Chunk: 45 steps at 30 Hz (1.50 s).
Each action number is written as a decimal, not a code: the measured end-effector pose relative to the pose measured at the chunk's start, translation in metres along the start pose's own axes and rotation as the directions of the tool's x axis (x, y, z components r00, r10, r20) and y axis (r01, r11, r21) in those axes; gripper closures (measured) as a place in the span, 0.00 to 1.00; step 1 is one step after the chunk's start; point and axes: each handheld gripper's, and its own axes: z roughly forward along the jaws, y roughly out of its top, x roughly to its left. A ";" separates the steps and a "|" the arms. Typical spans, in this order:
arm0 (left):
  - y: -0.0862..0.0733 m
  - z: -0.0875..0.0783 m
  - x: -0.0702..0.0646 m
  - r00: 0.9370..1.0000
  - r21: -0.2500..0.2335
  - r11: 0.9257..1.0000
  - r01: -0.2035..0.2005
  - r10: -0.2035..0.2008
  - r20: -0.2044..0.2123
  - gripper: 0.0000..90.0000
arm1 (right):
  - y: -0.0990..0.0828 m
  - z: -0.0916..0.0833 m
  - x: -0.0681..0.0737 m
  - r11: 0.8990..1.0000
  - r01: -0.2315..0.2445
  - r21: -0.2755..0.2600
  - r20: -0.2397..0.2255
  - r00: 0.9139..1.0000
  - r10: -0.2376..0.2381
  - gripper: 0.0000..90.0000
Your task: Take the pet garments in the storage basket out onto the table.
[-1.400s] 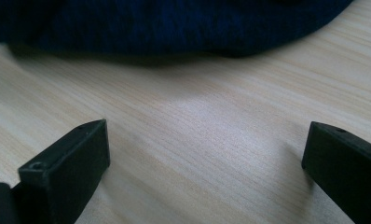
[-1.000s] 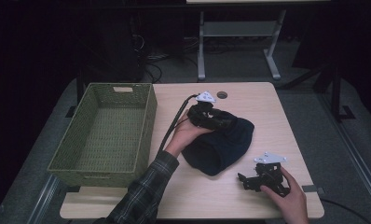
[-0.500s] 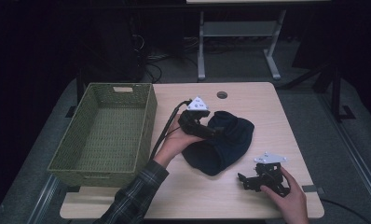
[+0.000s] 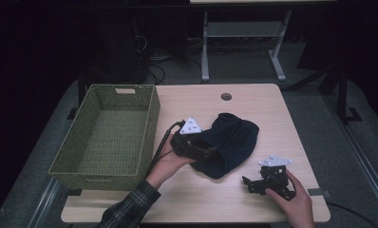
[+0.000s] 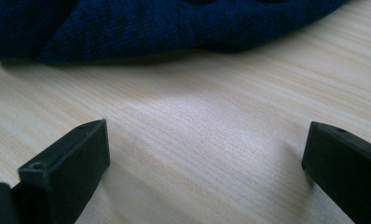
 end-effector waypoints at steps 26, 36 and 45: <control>-0.089 -0.011 -0.026 0.998 0.203 0.978 0.040 -0.031 -0.045 0.16 | 0.000 0.000 0.000 1.000 0.000 0.001 0.000 1.000 0.000 0.01; -0.099 -0.005 -0.021 0.998 0.225 0.974 0.026 -0.012 -0.064 0.14 | 0.000 0.000 0.000 1.000 0.002 -0.001 0.001 1.000 -0.002 0.01; -0.106 -0.006 -0.020 0.999 0.174 0.984 0.023 -0.014 -0.053 0.14 | 0.000 0.000 0.000 1.000 0.005 -0.003 0.001 1.000 -0.005 0.00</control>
